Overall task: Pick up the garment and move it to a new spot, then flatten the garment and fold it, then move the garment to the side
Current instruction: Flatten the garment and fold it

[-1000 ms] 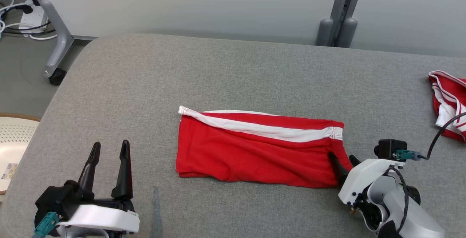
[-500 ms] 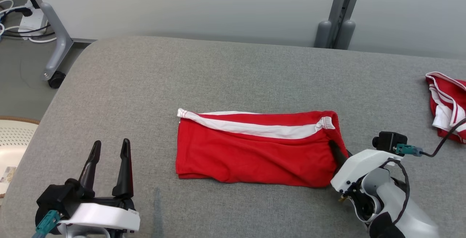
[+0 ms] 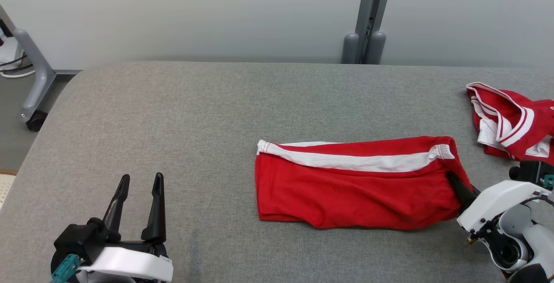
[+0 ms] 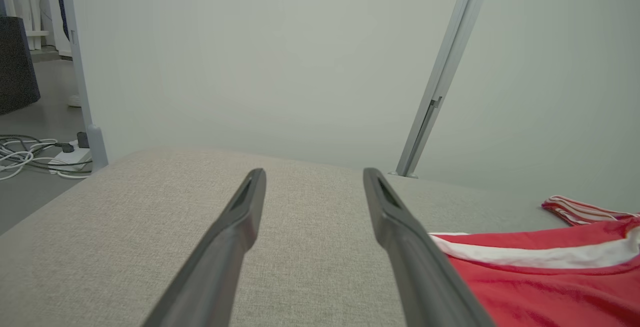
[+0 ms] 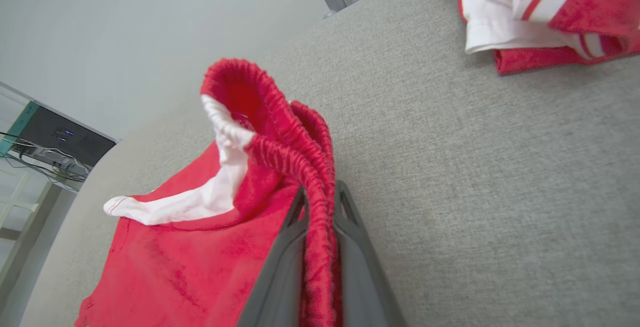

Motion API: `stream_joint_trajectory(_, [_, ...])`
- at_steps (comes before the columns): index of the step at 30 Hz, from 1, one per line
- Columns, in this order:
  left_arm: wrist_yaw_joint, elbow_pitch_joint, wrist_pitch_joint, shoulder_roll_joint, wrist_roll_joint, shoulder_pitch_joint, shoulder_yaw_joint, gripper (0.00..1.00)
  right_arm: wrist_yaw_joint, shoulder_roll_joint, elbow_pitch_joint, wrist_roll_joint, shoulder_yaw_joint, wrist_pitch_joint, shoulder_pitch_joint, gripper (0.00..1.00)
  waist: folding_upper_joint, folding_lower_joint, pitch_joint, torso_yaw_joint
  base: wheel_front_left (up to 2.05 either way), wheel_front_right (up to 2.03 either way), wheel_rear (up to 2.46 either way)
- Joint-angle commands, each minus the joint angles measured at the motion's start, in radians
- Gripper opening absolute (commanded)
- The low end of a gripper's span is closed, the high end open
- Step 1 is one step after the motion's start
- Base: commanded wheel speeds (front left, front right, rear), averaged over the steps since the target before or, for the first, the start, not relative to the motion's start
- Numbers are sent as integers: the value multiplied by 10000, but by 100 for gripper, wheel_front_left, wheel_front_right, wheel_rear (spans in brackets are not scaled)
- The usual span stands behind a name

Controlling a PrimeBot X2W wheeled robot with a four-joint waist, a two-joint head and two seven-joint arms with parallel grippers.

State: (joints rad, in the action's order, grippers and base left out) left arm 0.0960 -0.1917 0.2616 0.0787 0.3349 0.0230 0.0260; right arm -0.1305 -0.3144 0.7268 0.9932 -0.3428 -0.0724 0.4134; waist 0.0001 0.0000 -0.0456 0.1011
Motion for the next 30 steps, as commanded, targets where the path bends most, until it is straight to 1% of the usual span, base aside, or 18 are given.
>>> stream_joint_trajectory(1, [35,-4,41,24,-46,-68,-5,100,-5,11,-246,164,22,-110,-77,0,-1,0,44,-84,0,0,0])
stream_joint_trajectory(3, [42,-37,41,20,-55,-63,-2,100,-5,-2,-945,662,252,-438,-272,0,-1,0,63,-154,0,0,0])
stream_joint_trajectory(5, [53,-93,41,15,-50,-40,33,100,-5,157,-1545,1142,455,-747,-489,0,-1,0,86,-187,0,0,0])
stream_joint_trajectory(8, [60,-173,41,2,-51,-5,76,100,-5,595,-2206,1789,678,-1156,-659,0,-1,0,93,-171,0,0,0])
stream_joint_trajectory(11, [63,-268,41,-20,-17,77,149,100,-5,1190,-2401,2249,828,-1421,-614,0,-1,0,57,-33,0,0,0])
stream_joint_trajectory(14, [67,-349,41,-33,37,195,182,100,-5,1843,-2270,2582,943,-1550,-307,0,-1,0,2,203,0,0,0])
stream_joint_trajectory(18, [68,-483,41,-48,69,272,206,100,-5,2301,-1800,2580,650,-1764,65,0,-1,0,-58,577,0,0,0])
stream_joint_trajectory(22, [78,-564,41,-63,94,329,235,100,-6,2520,-969,2482,376,-1836,565,0,-1,0,-96,938,0,0,0])
stream_joint_trajectory(27, [102,-619,41,-94,115,336,253,100,-6,2607,-324,2769,-20,-1747,1083,0,-1,0,-159,1256,0,0,0])
stream_joint_trajectory(30, [114,-654,41,-113,102,369,283,100,-6,2613,32,3094,-527,-1587,1353,0,-1,0,-180,1365,0,0,0])
